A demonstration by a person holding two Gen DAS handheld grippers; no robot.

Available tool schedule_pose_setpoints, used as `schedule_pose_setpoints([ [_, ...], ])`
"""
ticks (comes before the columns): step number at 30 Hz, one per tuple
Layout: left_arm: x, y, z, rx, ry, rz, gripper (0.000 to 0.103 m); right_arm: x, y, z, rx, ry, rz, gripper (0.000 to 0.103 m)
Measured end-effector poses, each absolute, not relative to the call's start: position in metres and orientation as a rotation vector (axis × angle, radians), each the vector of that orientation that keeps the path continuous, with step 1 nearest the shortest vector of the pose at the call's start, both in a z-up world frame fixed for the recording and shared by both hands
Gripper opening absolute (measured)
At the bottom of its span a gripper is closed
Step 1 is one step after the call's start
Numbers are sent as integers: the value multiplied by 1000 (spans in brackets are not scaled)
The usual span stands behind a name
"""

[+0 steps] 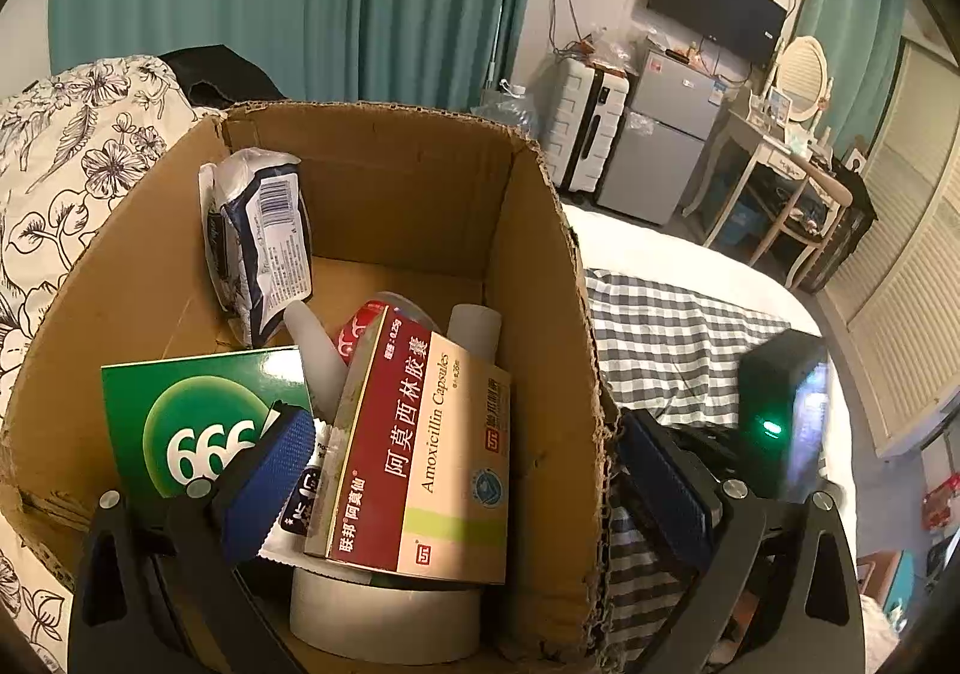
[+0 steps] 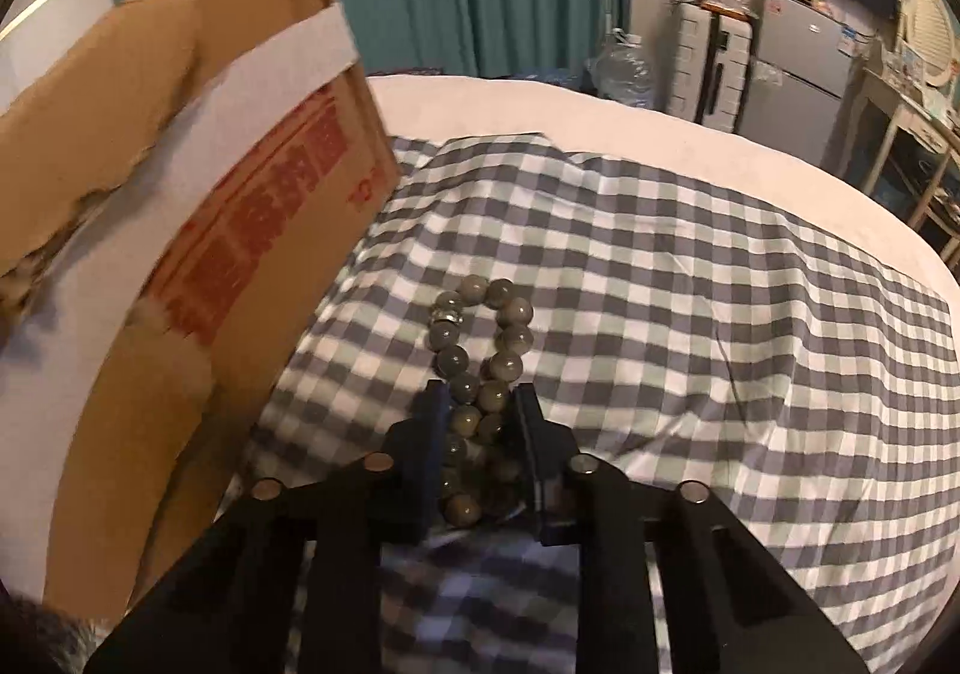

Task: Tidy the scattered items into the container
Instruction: 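Move right tool to the dark bead bracelet and grasp it, then carry the bead bracelet into the cardboard box and open right tool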

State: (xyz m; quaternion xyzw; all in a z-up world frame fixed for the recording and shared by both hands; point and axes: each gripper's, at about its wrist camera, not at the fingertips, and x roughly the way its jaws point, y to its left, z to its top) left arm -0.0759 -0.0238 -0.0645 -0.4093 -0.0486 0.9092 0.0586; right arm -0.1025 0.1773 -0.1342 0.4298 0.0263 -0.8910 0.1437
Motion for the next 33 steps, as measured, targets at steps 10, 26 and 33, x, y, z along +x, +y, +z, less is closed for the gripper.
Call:
schedule_pose_setpoints([
  [10, -65, -29, -64, -1294, -133, 2768, 103, -38, 180, -80, 1183, 126, -2581, 11],
  [26, -36, -82, -18, -1213, -278, 2833, 103, 41, 140, 64, 924, 293, -2715, 11],
  [33, -36, -117, -7, -1183, -391, 2850, 103, 20, 80, 99, 833, 288, -2676, 11],
])
